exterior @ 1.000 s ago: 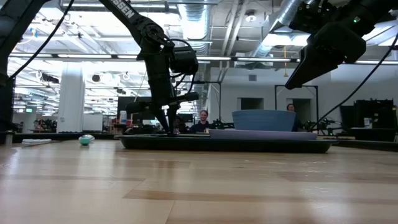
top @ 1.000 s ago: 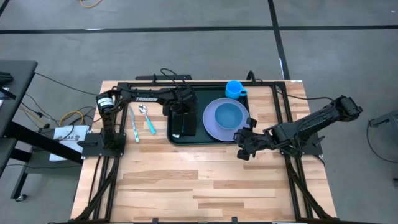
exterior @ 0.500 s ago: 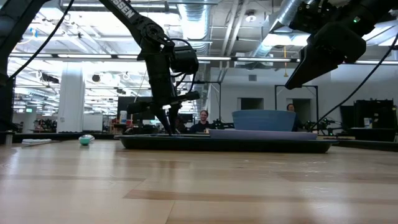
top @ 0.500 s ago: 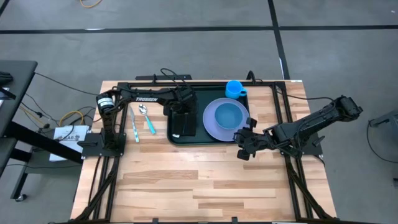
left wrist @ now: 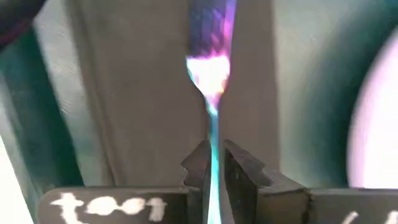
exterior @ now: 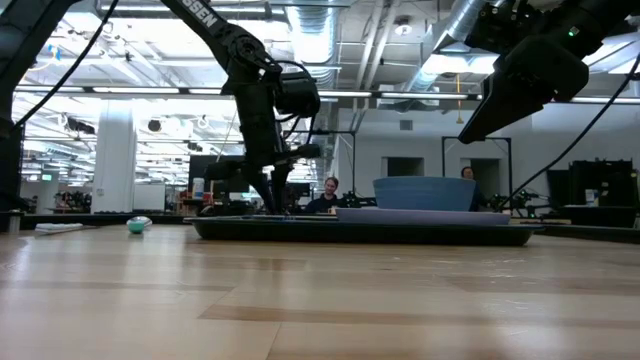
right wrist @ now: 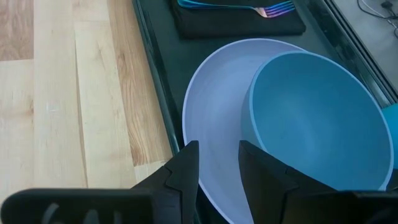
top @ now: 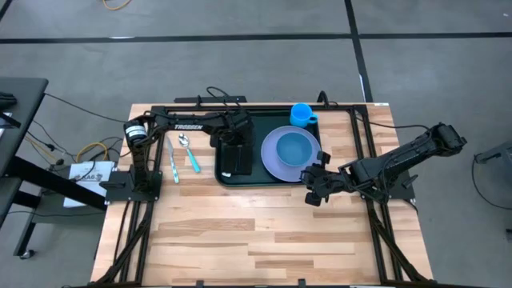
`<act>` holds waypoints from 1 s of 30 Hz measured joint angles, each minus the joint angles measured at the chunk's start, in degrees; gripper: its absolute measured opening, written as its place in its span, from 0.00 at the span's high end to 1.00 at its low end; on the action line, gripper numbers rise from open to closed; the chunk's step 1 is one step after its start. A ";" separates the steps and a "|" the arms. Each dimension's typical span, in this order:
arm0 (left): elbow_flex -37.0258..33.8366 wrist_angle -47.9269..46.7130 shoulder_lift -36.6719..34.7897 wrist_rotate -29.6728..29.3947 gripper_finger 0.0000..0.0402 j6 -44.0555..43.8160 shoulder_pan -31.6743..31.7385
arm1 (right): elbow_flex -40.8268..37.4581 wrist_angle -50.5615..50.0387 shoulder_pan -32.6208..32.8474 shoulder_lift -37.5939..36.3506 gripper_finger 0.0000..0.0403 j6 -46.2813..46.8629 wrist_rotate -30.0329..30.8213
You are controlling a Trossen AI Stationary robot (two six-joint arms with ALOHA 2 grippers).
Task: Set up tray
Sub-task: Put the green spoon on the black napkin
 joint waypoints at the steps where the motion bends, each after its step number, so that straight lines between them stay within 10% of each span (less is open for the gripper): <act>1: 0.64 -1.22 -0.23 1.87 0.93 1.19 0.00 | 0.00 -0.02 -0.02 0.01 0.73 0.01 0.00; 6: 4.72 -12.69 -4.10 5.63 0.93 6.61 -0.84 | 0.00 -0.02 0.00 0.00 0.73 0.00 0.00; 22: 7.12 -45.35 -20.05 -14.24 0.93 -0.40 -8.04 | 0.00 1.72 -0.01 0.02 0.73 0.00 -0.15; 30: 0.75 -42.59 -19.65 -16.33 0.93 -4.68 -4.90 | 0.00 1.75 0.00 0.02 0.73 0.00 -0.37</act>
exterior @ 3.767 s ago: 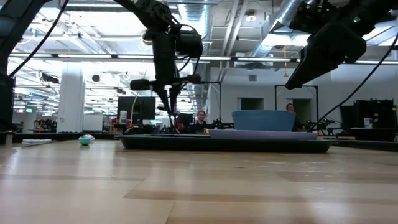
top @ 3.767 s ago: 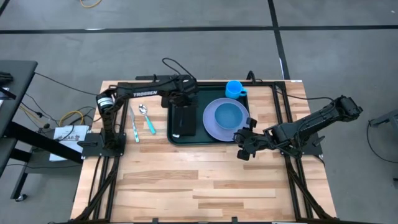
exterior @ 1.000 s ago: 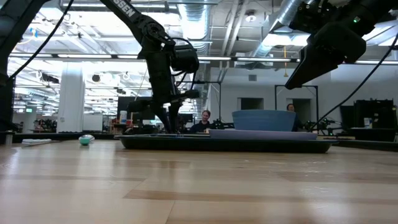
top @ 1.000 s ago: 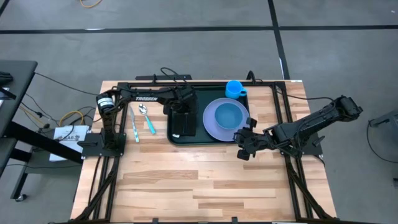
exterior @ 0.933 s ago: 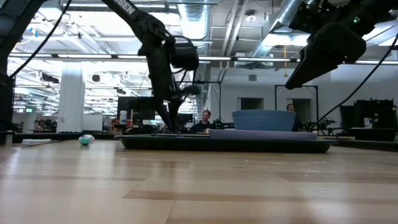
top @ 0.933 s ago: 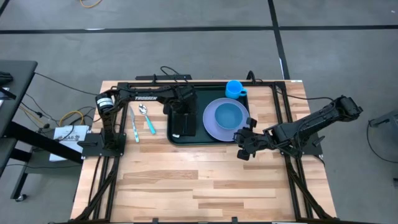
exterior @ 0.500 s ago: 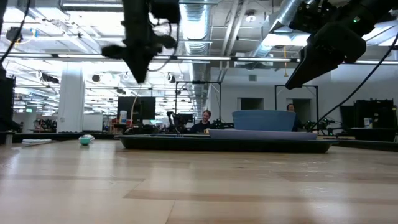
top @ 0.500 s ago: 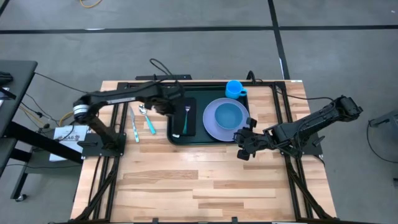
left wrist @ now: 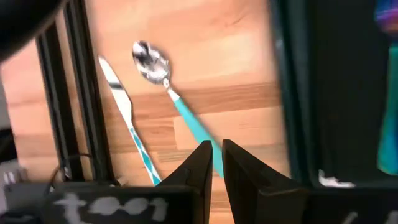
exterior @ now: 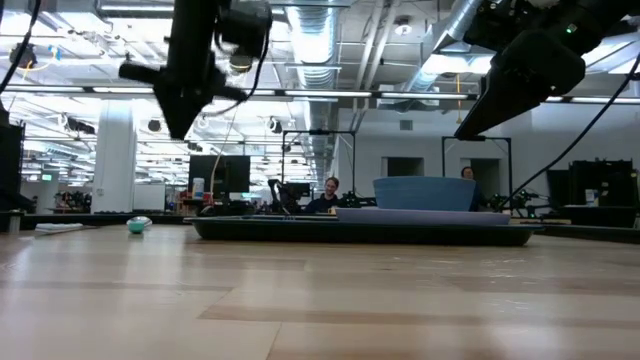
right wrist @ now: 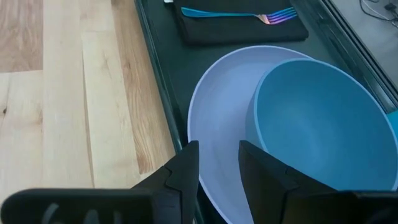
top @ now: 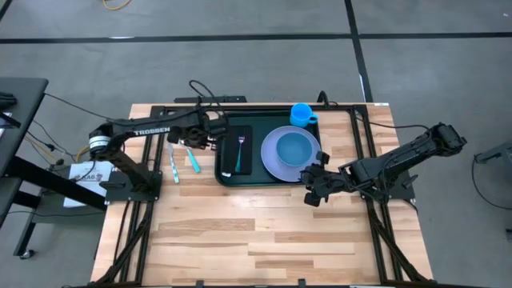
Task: Set up tray
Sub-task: Put the green spoon on the black napkin
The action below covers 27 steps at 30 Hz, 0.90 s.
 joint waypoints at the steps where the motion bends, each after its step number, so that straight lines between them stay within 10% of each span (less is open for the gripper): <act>1: -1.47 0.81 0.08 0.64 0.93 -0.09 0.88 | 0.00 0.00 0.00 -0.01 0.73 0.00 0.00; 15: -19.66 20.26 -0.41 8.95 0.95 4.57 12.66 | 0.00 -0.03 0.00 -0.01 0.73 -0.02 -0.07; 27: -21.55 21.95 -0.39 9.23 0.98 7.73 15.19 | 0.00 -0.04 -0.02 -0.01 0.73 -0.48 -0.07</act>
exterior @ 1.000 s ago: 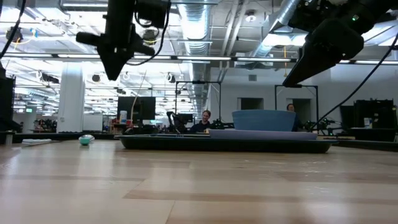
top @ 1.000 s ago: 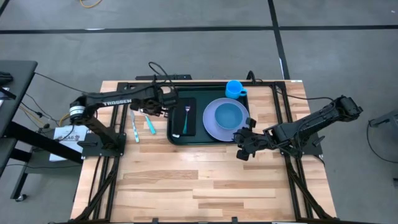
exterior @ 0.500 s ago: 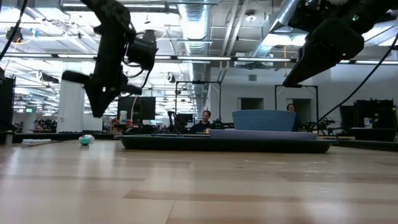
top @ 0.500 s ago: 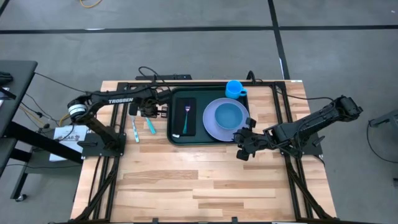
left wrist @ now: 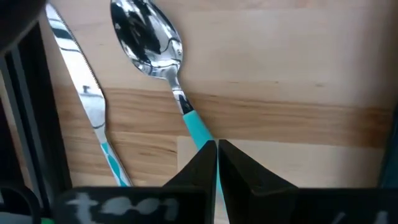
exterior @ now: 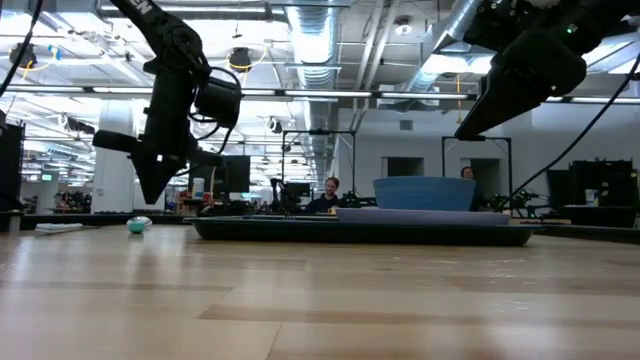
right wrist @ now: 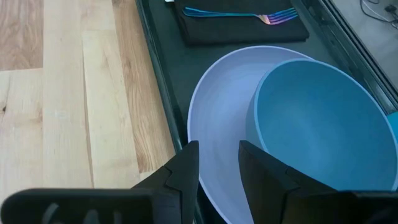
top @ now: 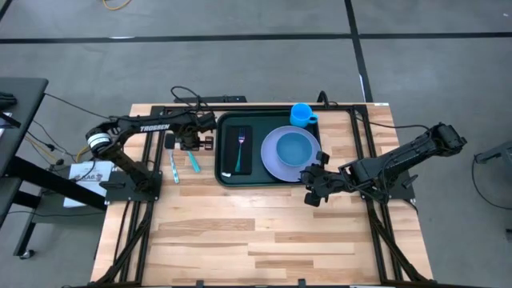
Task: Set up tray
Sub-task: Put the green spoon on the black napkin
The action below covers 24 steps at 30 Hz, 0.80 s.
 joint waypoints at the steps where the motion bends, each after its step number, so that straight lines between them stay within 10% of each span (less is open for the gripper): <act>1: 0.00 0.00 0.00 0.16 0.98 0.61 -0.02 | 0.00 0.00 0.02 0.00 0.73 -0.02 0.00; 24: 0.00 7.96 0.00 2.83 0.98 2.72 -1.29 | 0.00 3.04 -1.00 0.01 0.73 2.85 1.63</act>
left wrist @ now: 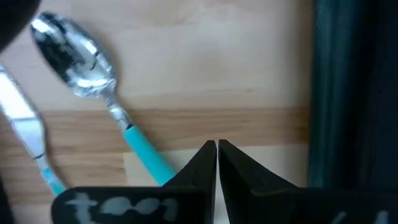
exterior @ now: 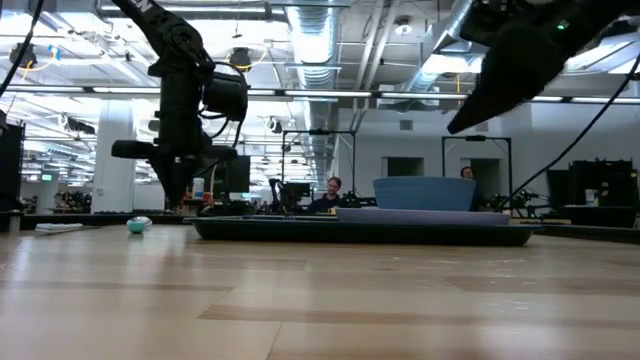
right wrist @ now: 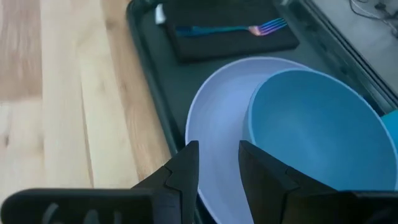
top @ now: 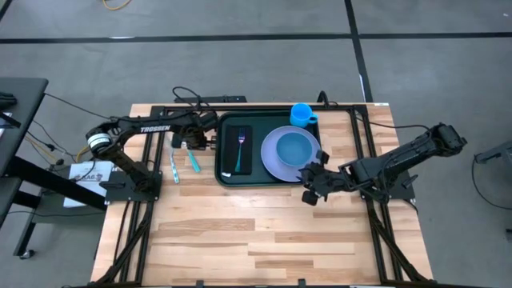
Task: Set up tray
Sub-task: Put the green spoon on the black napkin
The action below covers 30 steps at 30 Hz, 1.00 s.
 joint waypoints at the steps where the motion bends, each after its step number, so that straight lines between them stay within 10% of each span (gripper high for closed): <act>1: 0.00 0.58 0.00 -0.17 0.98 -0.28 0.00 | 0.00 0.87 -0.72 -0.01 0.73 0.61 -0.03; 14: 0.02 3.84 0.00 -1.15 0.98 -3.95 -0.02 | 0.04 0.10 -10.30 -0.71 0.73 10.90 7.99; 30: 0.02 0.33 0.00 -2.90 0.98 -10.43 -3.77 | -14.02 -1.75 7.93 -19.17 0.73 -2.75 12.48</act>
